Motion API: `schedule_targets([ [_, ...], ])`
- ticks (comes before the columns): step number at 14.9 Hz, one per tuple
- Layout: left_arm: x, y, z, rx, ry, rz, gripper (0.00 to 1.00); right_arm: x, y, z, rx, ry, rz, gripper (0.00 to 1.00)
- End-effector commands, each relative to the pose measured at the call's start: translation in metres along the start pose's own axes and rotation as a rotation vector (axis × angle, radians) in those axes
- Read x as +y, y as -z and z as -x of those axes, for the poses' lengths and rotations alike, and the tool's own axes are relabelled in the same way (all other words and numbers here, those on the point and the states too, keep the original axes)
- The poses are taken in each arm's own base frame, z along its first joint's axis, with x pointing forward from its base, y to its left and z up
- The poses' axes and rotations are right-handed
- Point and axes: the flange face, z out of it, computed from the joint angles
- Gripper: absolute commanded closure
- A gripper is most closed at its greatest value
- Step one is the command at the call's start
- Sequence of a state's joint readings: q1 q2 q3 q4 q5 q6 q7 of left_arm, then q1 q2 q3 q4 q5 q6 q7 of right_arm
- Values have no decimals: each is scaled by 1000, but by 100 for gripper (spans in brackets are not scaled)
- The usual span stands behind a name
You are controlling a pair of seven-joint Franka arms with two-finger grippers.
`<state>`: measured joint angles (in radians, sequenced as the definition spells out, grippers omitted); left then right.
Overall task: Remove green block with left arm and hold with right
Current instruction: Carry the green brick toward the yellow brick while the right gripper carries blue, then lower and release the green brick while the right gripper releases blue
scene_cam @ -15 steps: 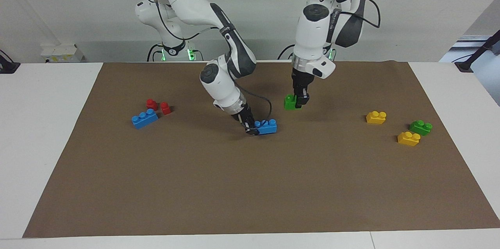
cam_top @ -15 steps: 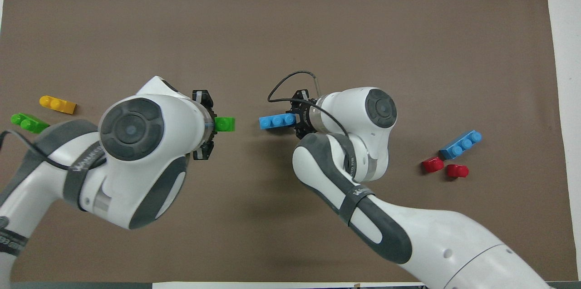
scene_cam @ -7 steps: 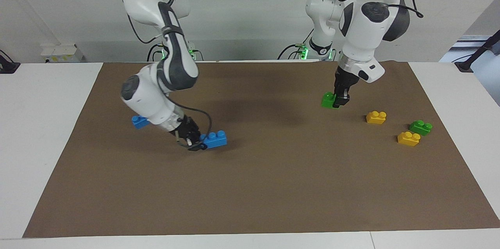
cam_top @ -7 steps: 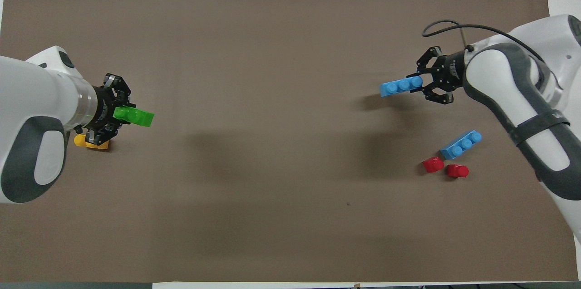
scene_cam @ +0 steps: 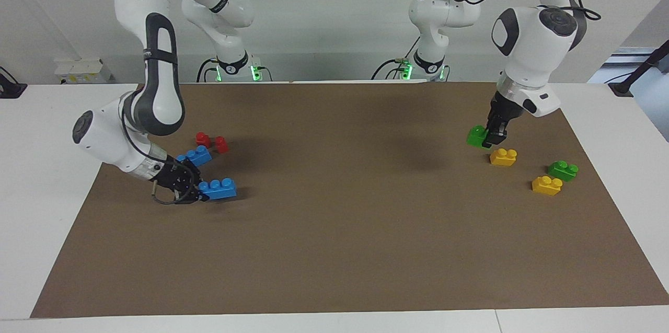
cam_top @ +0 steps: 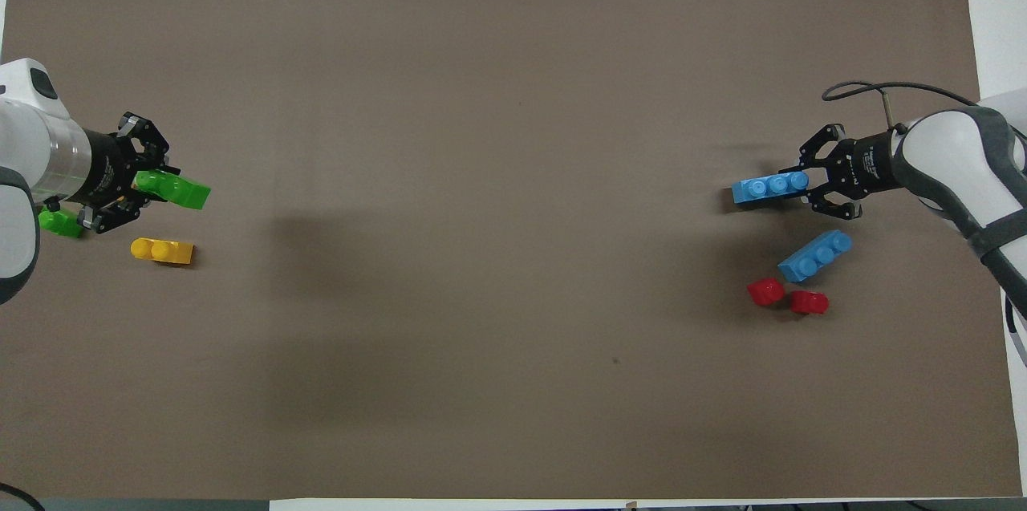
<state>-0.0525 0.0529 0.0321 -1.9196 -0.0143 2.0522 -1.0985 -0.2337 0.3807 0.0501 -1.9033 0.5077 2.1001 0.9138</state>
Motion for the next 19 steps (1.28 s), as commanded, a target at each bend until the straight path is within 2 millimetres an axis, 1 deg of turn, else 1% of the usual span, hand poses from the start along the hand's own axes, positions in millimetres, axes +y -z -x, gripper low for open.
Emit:
schedule_targets([
  [1, 17, -26, -15, -9, -36, 9, 100, 12, 0, 10, 0, 6, 0, 100],
  [3, 23, -53, -31, 6, -39, 18, 100, 13, 0, 12, -4, 5, -3, 100],
  [4, 23, -63, -44, 15, -41, 27, 100, 13, -3, 14, -5, 7, 2, 100],
  [5, 25, -75, -52, 19, -44, 24, 100, 14, -4, 13, -6, 6, 4, 100],
  [6, 32, -89, -57, 19, -47, 20, 100, 14, -4, 14, -3, 6, 3, 100],
  [7, 40, -99, -64, 27, -50, 19, 100, 15, -5, 13, -1, 5, 2, 84],
  [8, 47, -108, -69, 32, -54, 15, 100, 15, -5, 13, -1, 6, 0, 52],
  [9, 50, -118, -74, 36, -54, 15, 100, 15, -5, 13, 0, 8, -1, 36],
  [10, 45, -128, -87, 40, -48, 17, 100, 14, -4, 13, 6, 8, -8, 22],
  [11, 45, -139, -90, 43, -64, 21, 100, 14, -4, 12, 8, 8, -10, 17],
  [12, 46, -147, -92, 48, -75, 27, 100, 13, -3, 14, 8, 11, -11, 14],
  [14, 47, -155, -91, 58, -98, 44, 100, 8, 3, 17, 9, 16, -17, 10],
  [16, 45, -163, -87, 68, -117, 60, 100, -4, 25, 37, 24, 69, -32, 1],
  [17, 45, -164, -86, 71, -128, 64, 100, -6, 36, 49, 34, 106, -36, 0],
  [18, 46, -164, -85, 74, -151, 68, 96, -9, 50, 65, 62, 179, -35, 0],
  [19, 47, -163, -83, 75, -173, 68, 1, -13, 63, 88, 98, 278, -7, 0],
])
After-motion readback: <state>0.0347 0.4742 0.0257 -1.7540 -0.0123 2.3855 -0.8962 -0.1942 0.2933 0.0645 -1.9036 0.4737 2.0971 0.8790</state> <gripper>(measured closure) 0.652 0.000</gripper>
